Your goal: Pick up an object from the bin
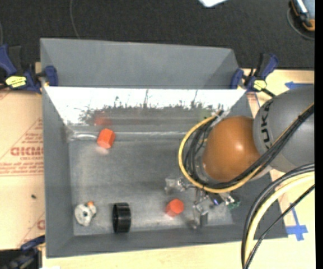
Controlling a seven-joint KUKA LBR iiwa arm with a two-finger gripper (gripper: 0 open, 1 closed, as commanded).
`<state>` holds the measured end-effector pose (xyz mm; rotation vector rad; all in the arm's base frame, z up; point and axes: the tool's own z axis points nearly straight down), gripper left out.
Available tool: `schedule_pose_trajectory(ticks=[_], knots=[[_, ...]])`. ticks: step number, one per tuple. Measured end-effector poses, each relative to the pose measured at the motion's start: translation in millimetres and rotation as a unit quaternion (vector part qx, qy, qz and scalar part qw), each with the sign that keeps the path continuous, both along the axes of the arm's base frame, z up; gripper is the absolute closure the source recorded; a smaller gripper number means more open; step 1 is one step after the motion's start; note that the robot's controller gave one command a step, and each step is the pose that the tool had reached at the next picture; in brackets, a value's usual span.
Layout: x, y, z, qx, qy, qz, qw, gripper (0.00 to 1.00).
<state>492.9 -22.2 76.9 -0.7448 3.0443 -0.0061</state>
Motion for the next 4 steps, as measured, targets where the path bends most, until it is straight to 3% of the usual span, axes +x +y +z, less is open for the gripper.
schedule_pose_trajectory(ticks=[1, 2, 3, 4], knots=[[2.3, 20, -6, 0.000, -0.0001, 0.074, 0.9972, 0.00], [-19.9, 44, -7, 0.001, 0.0000, -0.168, 0.9858, 1.00], [-19.9, 44, -7, 0.001, 0.0000, -0.167, 0.9859, 1.00], [-4.8, 32, 46, 0.002, -0.0039, -0.165, 0.9864, 0.00]])
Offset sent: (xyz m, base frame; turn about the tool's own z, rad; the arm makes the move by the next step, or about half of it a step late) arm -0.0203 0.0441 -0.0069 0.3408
